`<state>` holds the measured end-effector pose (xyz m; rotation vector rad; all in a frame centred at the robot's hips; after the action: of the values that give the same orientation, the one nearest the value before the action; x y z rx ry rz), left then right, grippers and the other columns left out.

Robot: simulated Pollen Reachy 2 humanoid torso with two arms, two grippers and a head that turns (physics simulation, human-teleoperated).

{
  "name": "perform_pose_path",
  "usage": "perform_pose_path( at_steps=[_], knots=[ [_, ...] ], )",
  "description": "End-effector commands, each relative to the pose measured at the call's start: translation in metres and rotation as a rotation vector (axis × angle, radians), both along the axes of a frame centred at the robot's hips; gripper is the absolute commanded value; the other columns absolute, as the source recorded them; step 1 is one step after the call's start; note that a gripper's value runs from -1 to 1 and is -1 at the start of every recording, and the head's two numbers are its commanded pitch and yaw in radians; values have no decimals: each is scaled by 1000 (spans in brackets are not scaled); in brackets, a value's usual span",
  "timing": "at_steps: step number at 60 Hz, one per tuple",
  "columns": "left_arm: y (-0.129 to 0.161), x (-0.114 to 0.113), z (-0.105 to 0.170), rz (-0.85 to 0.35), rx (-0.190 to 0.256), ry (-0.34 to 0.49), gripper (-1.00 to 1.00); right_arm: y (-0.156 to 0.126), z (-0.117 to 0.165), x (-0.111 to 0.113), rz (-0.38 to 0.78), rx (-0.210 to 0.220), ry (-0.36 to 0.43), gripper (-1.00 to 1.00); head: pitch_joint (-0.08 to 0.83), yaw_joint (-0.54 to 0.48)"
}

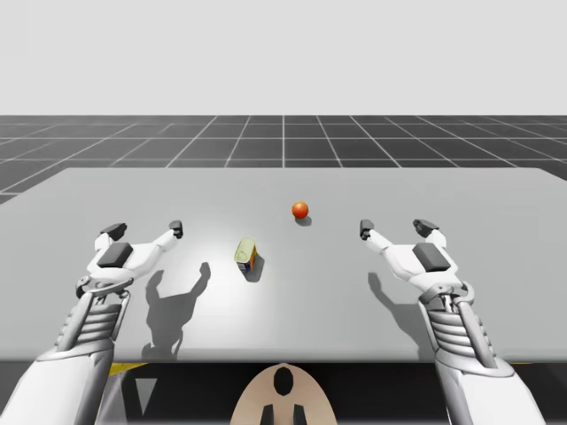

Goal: Watch the red light. When it turns green, pick up the object.

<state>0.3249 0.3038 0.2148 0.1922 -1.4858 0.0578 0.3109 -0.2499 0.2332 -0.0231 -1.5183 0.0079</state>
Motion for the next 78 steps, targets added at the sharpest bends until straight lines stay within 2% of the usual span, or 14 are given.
perform_pose_path(
  at_steps=[1,11,29,46,51,53,56,57,61,68,71,74,77,78],
  knots=[
    [0,0,0,0,1,0,-1000,0,0,0,0,1,0,-1000,457,-52],
    [0,0,0,0,1,0,-1000,0,1,0,3,3,1,-1000,481,-33],
    [0,0,0,0,1,0,-1000,-1,2,-1,8,7,1,-1000,607,123],
    [-4,2,-3,-4,5,10,-1000,0,3,-2,10,9,2,-1000,632,176],
    [-5,-2,2,-27,-34,1,-1000,1,2,-2,11,8,4,-1000,632,168],
    [-7,-7,8,-57,-77,-1,-1000,1,2,-2,11,8,5,-1000,633,165],
    [-10,-12,13,-69,-98,10,-1000,1,1,-2,11,8,7,-1000,633,162],
    [-13,-19,17,-107,-126,14,-1000,1,0,-1,10,8,10,-1000,632,161],
    [-20,-35,25,-172,-180,11,-1000,1,-1,0,8,9,16,-1000,630,161],
    [-38,-58,28,-248,-148,32,-1000,1,-3,1,7,9,21,-1000,631,170],
    [-48,-68,24,-264,-161,44,-1000,1,-3,1,7,9,20,-1000,633,174],
    [-58,-77,17,-293,-217,64,-1000,0,-2,2,8,11,19,-1000,634,175],
    [-64,-82,11,-315,-212,91,-1000,1,-2,1,9,14,19,-1000,634,174],
    [-72,-87,4,-339,-227,112,-1000,1,-2,1,9,13,19,-1000,635,175]
  ],
)
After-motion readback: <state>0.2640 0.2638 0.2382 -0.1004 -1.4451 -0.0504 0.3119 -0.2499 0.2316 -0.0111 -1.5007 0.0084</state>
